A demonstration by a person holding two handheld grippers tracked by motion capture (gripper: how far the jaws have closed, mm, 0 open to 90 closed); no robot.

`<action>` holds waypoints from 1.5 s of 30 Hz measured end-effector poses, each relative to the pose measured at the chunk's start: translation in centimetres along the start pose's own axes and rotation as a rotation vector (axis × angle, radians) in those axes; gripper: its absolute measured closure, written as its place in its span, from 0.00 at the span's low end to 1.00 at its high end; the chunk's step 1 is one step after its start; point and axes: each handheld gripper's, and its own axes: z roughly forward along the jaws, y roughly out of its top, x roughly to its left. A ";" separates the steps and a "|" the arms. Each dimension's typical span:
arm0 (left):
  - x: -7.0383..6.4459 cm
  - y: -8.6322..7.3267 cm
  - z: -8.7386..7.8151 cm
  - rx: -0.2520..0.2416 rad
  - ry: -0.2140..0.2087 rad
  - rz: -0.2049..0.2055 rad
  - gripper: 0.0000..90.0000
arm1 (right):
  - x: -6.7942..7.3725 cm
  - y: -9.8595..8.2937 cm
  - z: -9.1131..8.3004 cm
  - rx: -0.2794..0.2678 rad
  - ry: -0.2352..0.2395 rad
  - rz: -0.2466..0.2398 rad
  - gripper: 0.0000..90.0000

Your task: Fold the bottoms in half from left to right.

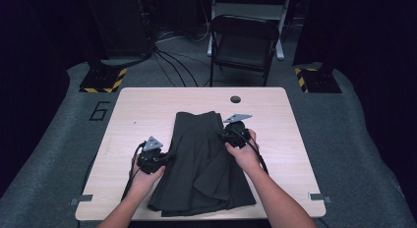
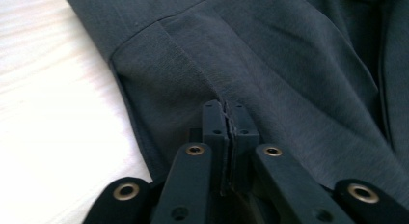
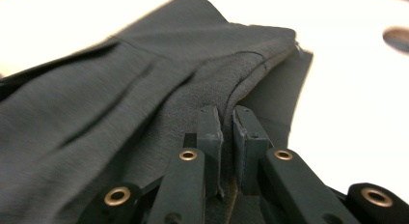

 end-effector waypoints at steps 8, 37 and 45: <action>-0.8 -0.9 0.9 0.030 -0.010 0.041 0.83 | -0.9 -2.0 2.3 0.059 -0.051 0.019 0.91; 1.1 -1.6 -1.4 -0.044 0.053 -0.020 0.55 | 8.7 -5.2 -3.3 -0.031 0.200 -0.146 0.52; 2.4 -1.9 -2.2 -0.069 0.078 -0.074 0.55 | 11.0 -6.4 -3.2 -0.003 0.246 -0.209 0.53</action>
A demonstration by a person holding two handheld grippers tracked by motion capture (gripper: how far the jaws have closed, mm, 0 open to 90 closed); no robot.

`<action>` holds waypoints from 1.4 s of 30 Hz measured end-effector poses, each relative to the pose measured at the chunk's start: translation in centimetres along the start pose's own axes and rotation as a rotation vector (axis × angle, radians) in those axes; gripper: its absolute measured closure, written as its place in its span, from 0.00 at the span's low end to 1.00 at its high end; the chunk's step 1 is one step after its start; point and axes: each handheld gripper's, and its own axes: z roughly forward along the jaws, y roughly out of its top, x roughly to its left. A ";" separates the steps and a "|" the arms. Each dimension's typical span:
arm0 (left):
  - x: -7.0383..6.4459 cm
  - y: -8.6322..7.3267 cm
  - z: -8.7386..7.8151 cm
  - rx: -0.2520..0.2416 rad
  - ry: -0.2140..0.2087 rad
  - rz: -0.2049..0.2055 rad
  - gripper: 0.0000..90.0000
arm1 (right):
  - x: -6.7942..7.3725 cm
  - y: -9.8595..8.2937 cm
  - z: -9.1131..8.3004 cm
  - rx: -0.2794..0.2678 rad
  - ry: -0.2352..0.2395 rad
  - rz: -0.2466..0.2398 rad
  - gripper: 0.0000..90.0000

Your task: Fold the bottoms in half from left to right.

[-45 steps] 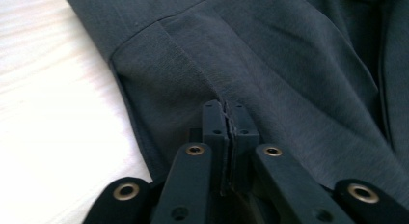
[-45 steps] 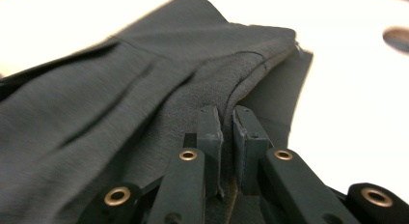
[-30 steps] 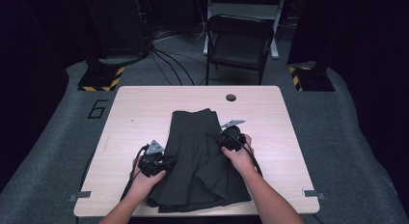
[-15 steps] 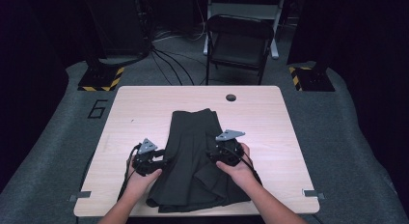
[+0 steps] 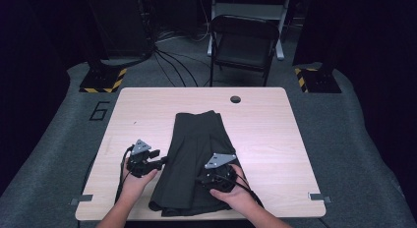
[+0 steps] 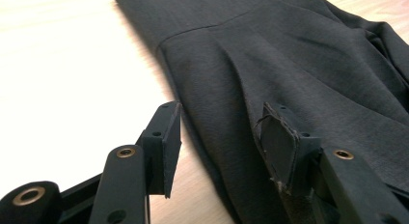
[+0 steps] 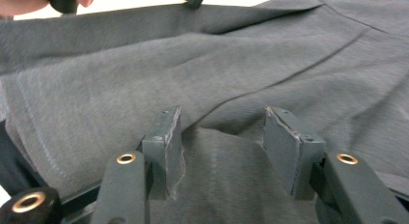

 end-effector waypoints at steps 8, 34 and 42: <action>0.9 0.2 -0.3 -0.024 0.015 -0.035 0.55 | 1.2 -0.4 0.1 0.032 -0.056 -0.077 0.66; 1.2 1.9 1.6 -0.017 -0.007 -0.035 0.55 | -2.0 -8.3 -13.8 -0.166 -0.227 0.210 0.81; 1.0 1.4 1.5 0.003 -0.011 -0.032 0.54 | -3.5 -6.7 -11.8 -0.139 -0.218 0.199 0.69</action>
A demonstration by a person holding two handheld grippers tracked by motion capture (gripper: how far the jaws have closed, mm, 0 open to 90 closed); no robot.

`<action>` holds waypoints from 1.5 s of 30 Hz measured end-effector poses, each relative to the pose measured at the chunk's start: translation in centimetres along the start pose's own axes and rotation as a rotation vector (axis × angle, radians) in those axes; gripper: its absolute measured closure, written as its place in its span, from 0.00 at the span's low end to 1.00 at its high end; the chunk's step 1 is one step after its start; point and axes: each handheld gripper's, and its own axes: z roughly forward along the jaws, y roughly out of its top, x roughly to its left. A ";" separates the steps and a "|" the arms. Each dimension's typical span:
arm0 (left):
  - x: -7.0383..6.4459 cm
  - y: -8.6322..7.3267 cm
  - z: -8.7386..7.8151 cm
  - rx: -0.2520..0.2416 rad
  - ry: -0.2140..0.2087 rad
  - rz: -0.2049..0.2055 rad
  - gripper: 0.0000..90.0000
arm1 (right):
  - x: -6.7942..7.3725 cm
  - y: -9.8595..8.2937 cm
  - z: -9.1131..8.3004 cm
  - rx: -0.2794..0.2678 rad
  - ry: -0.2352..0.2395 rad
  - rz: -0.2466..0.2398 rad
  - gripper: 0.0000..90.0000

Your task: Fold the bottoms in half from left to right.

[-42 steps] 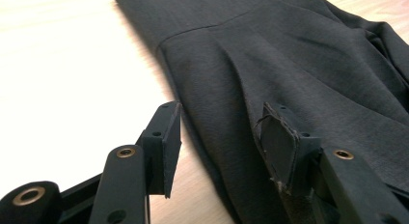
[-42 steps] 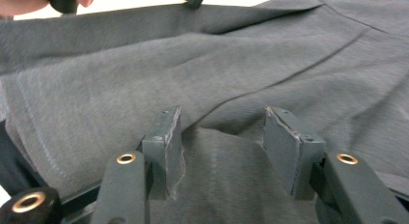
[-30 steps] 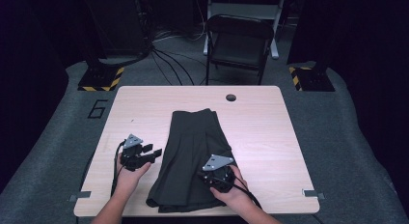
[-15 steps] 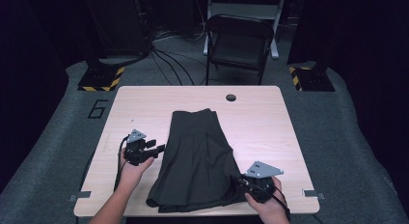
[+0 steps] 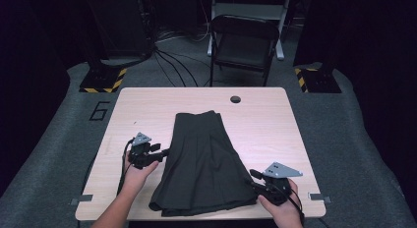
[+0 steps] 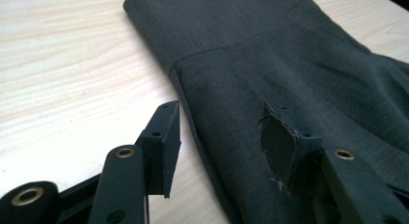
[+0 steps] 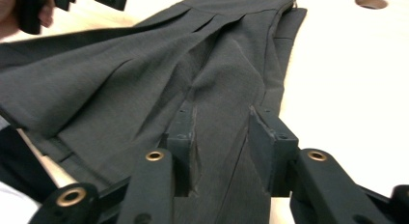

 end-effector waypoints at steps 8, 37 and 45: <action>-0.3 -0.6 0.3 0.016 -0.003 -0.006 0.53 | -2.2 1.2 5.4 0.056 -0.024 0.001 0.63; -0.2 -1.3 0.2 0.021 0.019 0.000 0.52 | -4.8 6.0 18.0 0.161 -0.124 0.040 0.68; -0.3 -1.3 0.1 0.015 0.016 0.000 0.53 | -4.2 7.1 16.6 0.122 -0.136 -0.002 0.93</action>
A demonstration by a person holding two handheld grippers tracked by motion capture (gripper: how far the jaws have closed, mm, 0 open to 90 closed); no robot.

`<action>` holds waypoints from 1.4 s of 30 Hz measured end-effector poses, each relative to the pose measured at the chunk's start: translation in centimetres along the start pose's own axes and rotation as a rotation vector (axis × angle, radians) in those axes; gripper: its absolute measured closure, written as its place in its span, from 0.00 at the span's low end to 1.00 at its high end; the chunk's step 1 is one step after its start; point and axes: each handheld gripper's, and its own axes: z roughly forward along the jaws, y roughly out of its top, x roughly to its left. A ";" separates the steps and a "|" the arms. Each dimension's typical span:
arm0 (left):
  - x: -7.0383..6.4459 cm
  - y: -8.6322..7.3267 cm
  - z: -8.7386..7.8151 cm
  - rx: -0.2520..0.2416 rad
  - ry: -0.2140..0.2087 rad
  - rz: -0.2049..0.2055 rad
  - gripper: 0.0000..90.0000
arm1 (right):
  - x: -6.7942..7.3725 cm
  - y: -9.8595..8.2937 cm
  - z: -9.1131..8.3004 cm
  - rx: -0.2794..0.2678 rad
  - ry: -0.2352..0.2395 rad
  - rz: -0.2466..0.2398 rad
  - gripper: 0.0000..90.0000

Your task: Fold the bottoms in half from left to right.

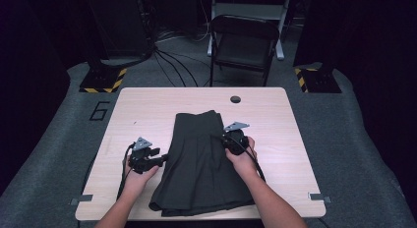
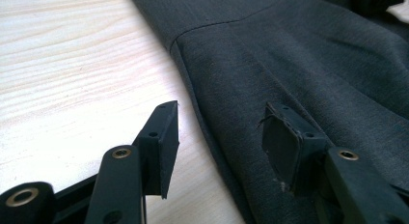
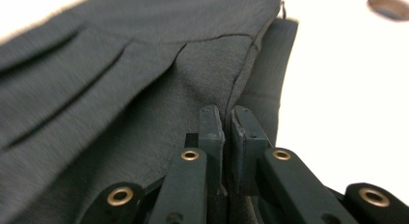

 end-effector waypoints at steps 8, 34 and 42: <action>-1.0 -0.2 1.0 0.046 -0.032 0.023 0.50 | -1.2 -1.8 0.8 0.076 -0.046 0.081 0.91; -2.9 0.2 5.0 0.119 -0.021 0.077 0.62 | -1.6 -3.6 0.6 0.089 0.016 0.092 0.86; -2.5 0.4 4.6 0.143 -0.023 0.109 0.71 | -1.2 -3.7 0.6 0.074 0.041 0.122 0.88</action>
